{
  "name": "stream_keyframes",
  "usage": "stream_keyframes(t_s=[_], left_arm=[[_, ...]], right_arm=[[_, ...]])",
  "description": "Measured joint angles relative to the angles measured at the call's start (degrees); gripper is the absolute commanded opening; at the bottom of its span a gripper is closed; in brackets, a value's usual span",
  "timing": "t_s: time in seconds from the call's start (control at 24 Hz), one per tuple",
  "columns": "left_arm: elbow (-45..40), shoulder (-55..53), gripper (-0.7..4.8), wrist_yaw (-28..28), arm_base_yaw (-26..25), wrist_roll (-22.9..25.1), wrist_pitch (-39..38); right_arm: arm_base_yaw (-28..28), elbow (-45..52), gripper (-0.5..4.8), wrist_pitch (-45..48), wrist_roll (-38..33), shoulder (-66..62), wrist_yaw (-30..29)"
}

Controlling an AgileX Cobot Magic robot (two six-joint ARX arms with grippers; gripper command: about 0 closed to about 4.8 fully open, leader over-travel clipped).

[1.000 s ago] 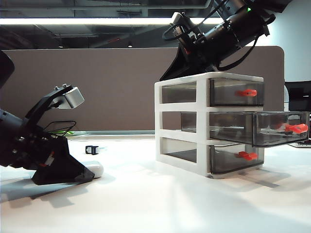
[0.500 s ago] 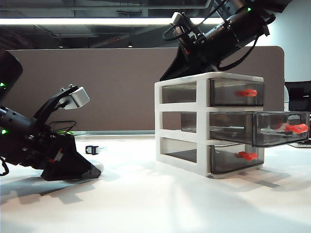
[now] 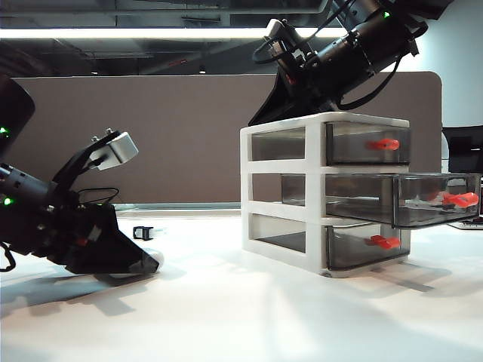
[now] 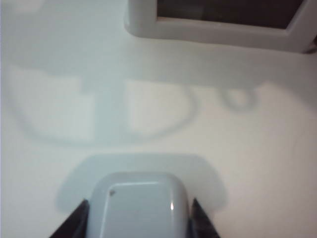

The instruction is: Open the second layer of the drawer on the table, pick up the earphone case on the table and put it in, and finally close the drawer.

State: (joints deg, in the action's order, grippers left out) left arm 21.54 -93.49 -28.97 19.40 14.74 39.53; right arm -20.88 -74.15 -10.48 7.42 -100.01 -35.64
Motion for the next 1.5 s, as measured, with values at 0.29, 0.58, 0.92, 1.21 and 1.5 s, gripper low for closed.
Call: stream_keyframes(t_s=[0.29,0.58,0.92,1.21,1.5], left_arm=[[-0.07,9.29,-0.06,1.18,5.6,-1.97,-2.23],[0.24,19.28,-0.06,7.65,19.04,-6.51,-8.72],[15.78,14.25,-0.06,16.11,32.24,-6.69,-17.92],[22.56,5.68,-0.05,12.92,32.13,-6.62,-17.88],[22.97,2.91,-0.05,12.15,33.73,-6.64,-15.06]], right_arm=[[0.0,0.0,-0.05,-0.02,0.0,0.0,0.02],[0.0,0.0,-0.05,-0.04,0.0,0.02,0.02],[-0.11,0.0,-0.05,-0.11,-0.04,0.02,0.04],[-0.17,0.0,-0.05,-0.17,-0.04,0.04,0.02],[-0.17,-0.07,-0.05,-0.46,-0.39,0.04,-0.81]])
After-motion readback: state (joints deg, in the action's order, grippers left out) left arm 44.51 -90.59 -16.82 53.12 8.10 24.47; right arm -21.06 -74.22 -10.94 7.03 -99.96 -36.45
